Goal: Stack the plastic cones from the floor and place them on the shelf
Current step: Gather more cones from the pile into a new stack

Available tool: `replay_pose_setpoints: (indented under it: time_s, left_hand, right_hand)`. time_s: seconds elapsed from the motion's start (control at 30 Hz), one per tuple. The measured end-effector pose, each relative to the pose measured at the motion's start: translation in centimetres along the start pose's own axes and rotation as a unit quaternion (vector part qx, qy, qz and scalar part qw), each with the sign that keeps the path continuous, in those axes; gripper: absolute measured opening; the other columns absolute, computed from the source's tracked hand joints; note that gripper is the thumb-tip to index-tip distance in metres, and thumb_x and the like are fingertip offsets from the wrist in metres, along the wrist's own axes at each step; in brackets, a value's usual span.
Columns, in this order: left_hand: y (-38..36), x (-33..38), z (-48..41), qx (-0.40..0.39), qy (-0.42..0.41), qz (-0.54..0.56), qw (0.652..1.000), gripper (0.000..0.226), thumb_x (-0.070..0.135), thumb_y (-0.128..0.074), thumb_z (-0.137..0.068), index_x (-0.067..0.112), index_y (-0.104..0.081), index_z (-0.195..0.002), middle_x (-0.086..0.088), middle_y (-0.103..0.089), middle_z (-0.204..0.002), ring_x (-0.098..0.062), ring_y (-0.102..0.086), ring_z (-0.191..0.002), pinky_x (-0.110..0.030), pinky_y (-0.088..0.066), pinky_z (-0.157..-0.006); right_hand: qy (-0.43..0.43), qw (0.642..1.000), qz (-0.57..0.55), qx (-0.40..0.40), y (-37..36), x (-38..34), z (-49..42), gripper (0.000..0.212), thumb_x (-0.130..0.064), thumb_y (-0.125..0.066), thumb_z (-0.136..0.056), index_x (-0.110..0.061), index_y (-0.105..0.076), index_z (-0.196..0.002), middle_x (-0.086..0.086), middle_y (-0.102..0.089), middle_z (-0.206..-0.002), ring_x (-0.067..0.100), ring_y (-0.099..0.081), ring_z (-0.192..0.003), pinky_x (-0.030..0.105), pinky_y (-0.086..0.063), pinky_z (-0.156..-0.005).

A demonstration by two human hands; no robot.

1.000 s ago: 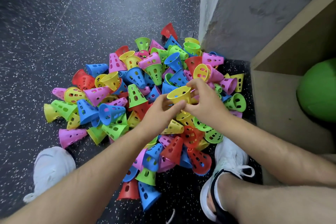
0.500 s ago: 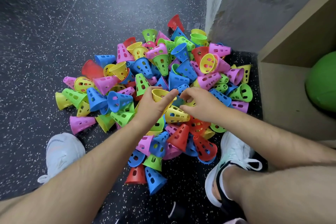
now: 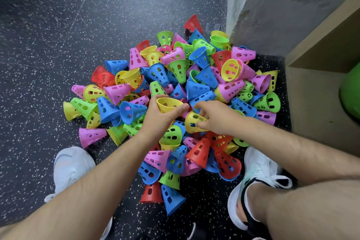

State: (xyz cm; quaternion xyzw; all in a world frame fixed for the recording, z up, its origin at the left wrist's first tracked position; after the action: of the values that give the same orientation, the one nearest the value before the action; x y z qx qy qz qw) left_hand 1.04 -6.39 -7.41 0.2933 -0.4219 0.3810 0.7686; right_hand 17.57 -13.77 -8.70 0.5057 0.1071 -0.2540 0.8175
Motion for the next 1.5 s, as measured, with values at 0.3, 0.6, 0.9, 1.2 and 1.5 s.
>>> replay_pose_setpoints:
  time_s: [0.3, 0.6, 0.9, 1.2, 1.5]
  left_hand:
    - [-0.3, -0.3, -0.2, 0.016, -0.001, 0.01, 1.0, 0.066, 0.042, -0.089, -0.074, 0.03, -0.049, -0.125, -0.002, -0.069, -0.108, -0.017, -0.068, -0.091, -0.033, -0.059, -0.075]
    - [-3.3, 1.3, 0.6, -0.083, -0.015, -0.024, 0.996, 0.06, 0.035, -0.091, -0.075, 0.034, -0.051, -0.12, -0.003, -0.073, -0.099, -0.004, -0.066, -0.073, -0.014, -0.045, -0.055]
    - [-4.4, 1.4, 1.5, -0.098, -0.036, -0.047, 0.993, 0.068, 0.038, -0.093, -0.071, 0.03, -0.052, -0.124, -0.008, -0.07, -0.111, -0.016, -0.069, -0.091, -0.025, -0.056, -0.08]
    - [-5.3, 1.6, 1.1, -0.097, -0.058, -0.004, 0.994, 0.056, 0.016, -0.086, -0.082, 0.028, -0.053, -0.126, 0.003, -0.071, -0.114, -0.007, -0.071, -0.099, -0.024, -0.058, -0.084]
    - [-4.3, 0.1, 0.7, -0.069, -0.044, -0.059, 0.995, 0.07, 0.035, -0.092, -0.074, 0.025, -0.048, -0.127, 0.0, -0.065, -0.113, -0.006, -0.063, -0.095, -0.011, -0.048, -0.073]
  right_hand:
    - [-0.005, 0.966, -0.184, 0.181, 5.3, 1.7, 2.1, 0.054, -0.043, -0.066, -0.093, -0.026, -0.049, -0.142, -0.008, -0.06, -0.115, 0.006, -0.06, -0.097, 0.028, -0.049, -0.084]
    - [0.09, 0.944, -0.233, 0.216, 6.0, -0.4, 3.7, 0.059, -0.033, -0.061, -0.098, -0.046, -0.035, -0.149, -0.009, -0.051, -0.117, 0.005, -0.056, -0.1, 0.02, -0.044, -0.082]
    - [0.082, 0.933, -0.268, 0.228, 6.7, -0.3, 4.5, 0.037, -0.039, -0.073, -0.089, -0.044, -0.048, -0.115, -0.018, -0.054, -0.105, 0.0, -0.053, -0.072, 0.026, -0.047, -0.071]
    - [0.081, 0.947, -0.263, 0.163, 4.8, -0.5, 4.4, 0.043, -0.055, -0.071, -0.082, -0.038, -0.044, -0.111, -0.017, -0.058, -0.121, -0.004, -0.056, -0.105, 0.026, -0.046, -0.084]
    - [0.0, 0.988, -0.045, 0.148, 3.2, 3.1, 1.8, 0.025, -0.025, -0.051, -0.096, -0.032, -0.063, -0.117, -0.01, -0.045, -0.147, 0.015, -0.038, -0.136, 0.049, -0.032, -0.113]
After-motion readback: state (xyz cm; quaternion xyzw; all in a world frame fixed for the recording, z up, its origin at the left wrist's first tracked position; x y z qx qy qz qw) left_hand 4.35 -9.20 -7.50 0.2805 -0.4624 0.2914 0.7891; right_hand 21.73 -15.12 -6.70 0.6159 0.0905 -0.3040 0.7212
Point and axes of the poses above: each hand's wrist, its own z-axis away from the middle knuckle, its own y-axis out of the back of the hand, x = y × z, the point moved 7 cm from there along -z, towards the middle knuckle
